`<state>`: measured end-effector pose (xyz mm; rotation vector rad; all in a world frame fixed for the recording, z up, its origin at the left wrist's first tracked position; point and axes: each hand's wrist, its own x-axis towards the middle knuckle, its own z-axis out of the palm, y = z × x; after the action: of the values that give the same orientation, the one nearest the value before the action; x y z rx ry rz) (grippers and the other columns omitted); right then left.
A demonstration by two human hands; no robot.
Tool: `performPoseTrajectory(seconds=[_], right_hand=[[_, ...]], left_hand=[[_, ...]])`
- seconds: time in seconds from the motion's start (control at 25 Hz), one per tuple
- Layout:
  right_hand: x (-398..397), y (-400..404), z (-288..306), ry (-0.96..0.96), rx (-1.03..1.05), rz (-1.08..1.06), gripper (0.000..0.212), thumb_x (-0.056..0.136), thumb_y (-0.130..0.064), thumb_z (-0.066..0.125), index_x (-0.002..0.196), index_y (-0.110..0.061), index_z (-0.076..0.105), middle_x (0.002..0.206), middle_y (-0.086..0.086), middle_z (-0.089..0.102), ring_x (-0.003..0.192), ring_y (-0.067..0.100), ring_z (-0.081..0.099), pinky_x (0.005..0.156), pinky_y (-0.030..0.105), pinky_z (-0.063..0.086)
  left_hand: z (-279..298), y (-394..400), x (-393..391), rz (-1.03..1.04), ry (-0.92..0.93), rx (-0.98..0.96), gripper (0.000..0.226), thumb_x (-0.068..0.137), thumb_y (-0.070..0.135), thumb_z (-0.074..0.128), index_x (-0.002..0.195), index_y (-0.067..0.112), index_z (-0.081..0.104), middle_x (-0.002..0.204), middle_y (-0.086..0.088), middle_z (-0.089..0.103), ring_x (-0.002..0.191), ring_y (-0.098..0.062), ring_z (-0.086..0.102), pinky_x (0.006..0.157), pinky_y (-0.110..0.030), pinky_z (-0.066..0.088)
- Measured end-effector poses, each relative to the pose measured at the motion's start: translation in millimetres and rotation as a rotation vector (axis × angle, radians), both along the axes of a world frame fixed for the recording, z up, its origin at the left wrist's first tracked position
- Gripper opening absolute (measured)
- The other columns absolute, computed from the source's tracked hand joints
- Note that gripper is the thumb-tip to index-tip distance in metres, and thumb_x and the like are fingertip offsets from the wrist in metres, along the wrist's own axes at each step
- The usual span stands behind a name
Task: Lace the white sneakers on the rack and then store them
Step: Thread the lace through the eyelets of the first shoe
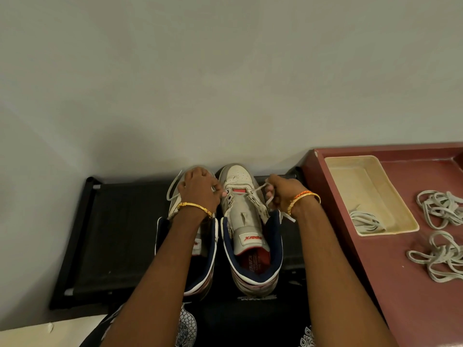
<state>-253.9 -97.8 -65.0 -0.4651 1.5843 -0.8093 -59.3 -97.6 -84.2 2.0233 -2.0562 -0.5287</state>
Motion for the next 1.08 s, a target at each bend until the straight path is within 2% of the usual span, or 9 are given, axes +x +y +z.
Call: performPoseTrajectory(seconds=[0.08,0.12,0.28,0.44,0.52,0.72,0.88,0.96,1.08], right_hand=[[-12.2,1.2,-4.1,-0.157,0.047,-0.283,0.021,0.092,-0.007,0.052,0.071,-0.008,0.053,0.050,-0.001,0.051,0.047,0.009,0.047,0.056,0.027,0.042],[-17.5,2.1,-6.7,-0.058,0.056,-0.333,0.009,0.091,-0.006,0.054,0.082,-0.003,0.057,0.063,0.005,0.056,0.057,0.013,0.052,0.060,0.030,0.046],[-10.6,16.0,-2.6,0.638,0.018,0.119,0.049,0.080,-0.027,0.068,0.122,-0.009,0.050,0.128,0.016,0.048,0.110,0.031,0.051,0.094,0.043,0.047],[44.0,28.5,11.0,0.810,-0.041,0.681,0.058,0.083,-0.024,0.065,0.133,-0.013,0.037,0.133,0.016,0.040,0.120,0.035,0.047,0.099,0.043,0.043],[53.7,28.0,9.3,0.916,0.007,0.648,0.051,0.088,-0.020,0.060,0.133,-0.008,0.040,0.132,0.018,0.047,0.119,0.035,0.050,0.095,0.042,0.045],[40.5,26.2,10.1,0.848,0.111,0.459,0.049,0.088,-0.020,0.061,0.130,-0.002,0.042,0.132,0.021,0.050,0.119,0.036,0.052,0.094,0.040,0.046],[37.0,25.9,14.4,0.789,0.119,0.423,0.053,0.089,-0.018,0.060,0.133,0.000,0.035,0.135,0.022,0.046,0.123,0.036,0.048,0.096,0.040,0.044],[35.0,26.6,14.3,0.680,0.113,0.394,0.052,0.088,-0.018,0.061,0.131,-0.001,0.038,0.130,0.020,0.050,0.118,0.034,0.052,0.090,0.037,0.046],[20.0,25.8,19.9,0.325,0.037,0.195,0.017,0.087,-0.012,0.062,0.100,-0.002,0.059,0.086,0.010,0.063,0.074,0.021,0.060,0.063,0.028,0.047]], left_hand=[[-0.5,0.5,-0.7,0.000,-0.011,-0.004,0.018,0.084,0.037,0.066,0.094,0.022,0.070,0.125,-0.003,0.046,0.125,-0.024,0.034,0.104,-0.042,0.029],[-0.7,0.9,-1.1,0.000,-0.007,-0.012,0.018,0.084,0.036,0.066,0.093,0.021,0.070,0.124,-0.004,0.046,0.124,-0.024,0.035,0.102,-0.041,0.031],[-1.5,0.4,-0.8,-0.014,0.046,-0.039,0.017,0.083,0.031,0.067,0.089,0.016,0.070,0.118,-0.007,0.051,0.119,-0.026,0.039,0.099,-0.037,0.033],[6.3,0.1,-1.9,-0.019,-0.003,-0.087,0.008,0.088,0.025,0.060,0.086,0.019,0.064,0.099,-0.001,0.061,0.103,-0.019,0.049,0.108,-0.042,0.022],[10.9,-1.8,5.0,0.019,0.027,-0.093,0.009,0.090,0.019,0.055,0.081,0.023,0.054,0.085,0.004,0.060,0.088,-0.016,0.050,0.109,-0.046,0.017],[24.3,-3.4,39.5,0.231,0.211,-0.267,0.009,0.090,0.014,0.057,0.082,0.017,0.056,0.078,-0.002,0.065,0.084,-0.032,0.062,0.091,-0.045,0.043],[58.6,2.4,85.5,0.695,0.202,-0.475,0.016,0.090,0.005,0.048,0.102,0.007,0.058,0.104,-0.011,0.069,0.101,-0.037,0.059,0.088,-0.040,0.040],[62.4,7.5,105.9,0.880,0.128,-0.383,0.022,0.087,0.004,0.049,0.108,0.008,0.056,0.112,-0.015,0.065,0.109,-0.039,0.053,0.096,-0.044,0.034],[55.7,12.7,105.0,0.924,0.054,-0.066,0.043,0.087,0.009,0.056,0.127,0.005,0.042,0.131,-0.023,0.047,0.124,-0.044,0.039,0.104,-0.055,0.026]])
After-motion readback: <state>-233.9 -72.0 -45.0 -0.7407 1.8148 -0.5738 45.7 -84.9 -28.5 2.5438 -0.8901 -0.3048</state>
